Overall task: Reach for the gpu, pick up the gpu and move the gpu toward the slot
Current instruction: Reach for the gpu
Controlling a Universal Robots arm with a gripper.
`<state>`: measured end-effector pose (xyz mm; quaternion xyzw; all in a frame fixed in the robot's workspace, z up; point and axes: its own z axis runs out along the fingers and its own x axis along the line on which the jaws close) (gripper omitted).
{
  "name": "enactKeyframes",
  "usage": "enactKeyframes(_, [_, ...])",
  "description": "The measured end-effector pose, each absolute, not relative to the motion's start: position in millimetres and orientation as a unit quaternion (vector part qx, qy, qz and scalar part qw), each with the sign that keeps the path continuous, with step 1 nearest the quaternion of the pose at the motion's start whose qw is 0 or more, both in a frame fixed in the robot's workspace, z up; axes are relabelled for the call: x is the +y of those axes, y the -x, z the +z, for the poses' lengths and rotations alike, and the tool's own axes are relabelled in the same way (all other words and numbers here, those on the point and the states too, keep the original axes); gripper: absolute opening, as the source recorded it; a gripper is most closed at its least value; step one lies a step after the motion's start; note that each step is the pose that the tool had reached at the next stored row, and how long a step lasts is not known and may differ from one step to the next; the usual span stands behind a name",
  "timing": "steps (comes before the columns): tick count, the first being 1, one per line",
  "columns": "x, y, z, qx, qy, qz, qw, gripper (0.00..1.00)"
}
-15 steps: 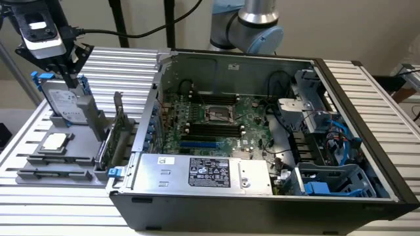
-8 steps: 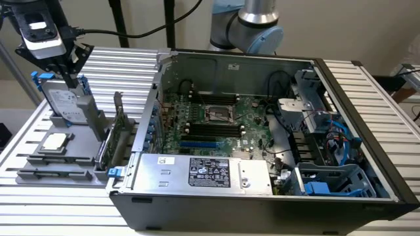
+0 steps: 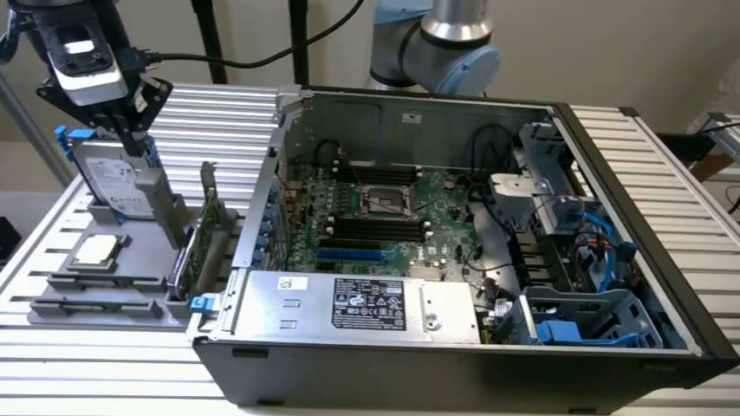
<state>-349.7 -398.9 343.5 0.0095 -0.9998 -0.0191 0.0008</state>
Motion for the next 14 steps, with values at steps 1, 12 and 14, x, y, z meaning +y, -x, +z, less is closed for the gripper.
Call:
enactKeyframes(1, [-400.0, 345.0, 343.6, -1.0, -0.01, -0.019, 0.001, 0.11])
enactKeyframes(12, [-429.1, 315.4, 343.4, -1.0, -0.009, -0.018, 0.005, 0.11])
enactKeyframes(14, [-435.7, 314.5, 343.3, -1.0, -0.009, -0.018, 0.005, 0.11])
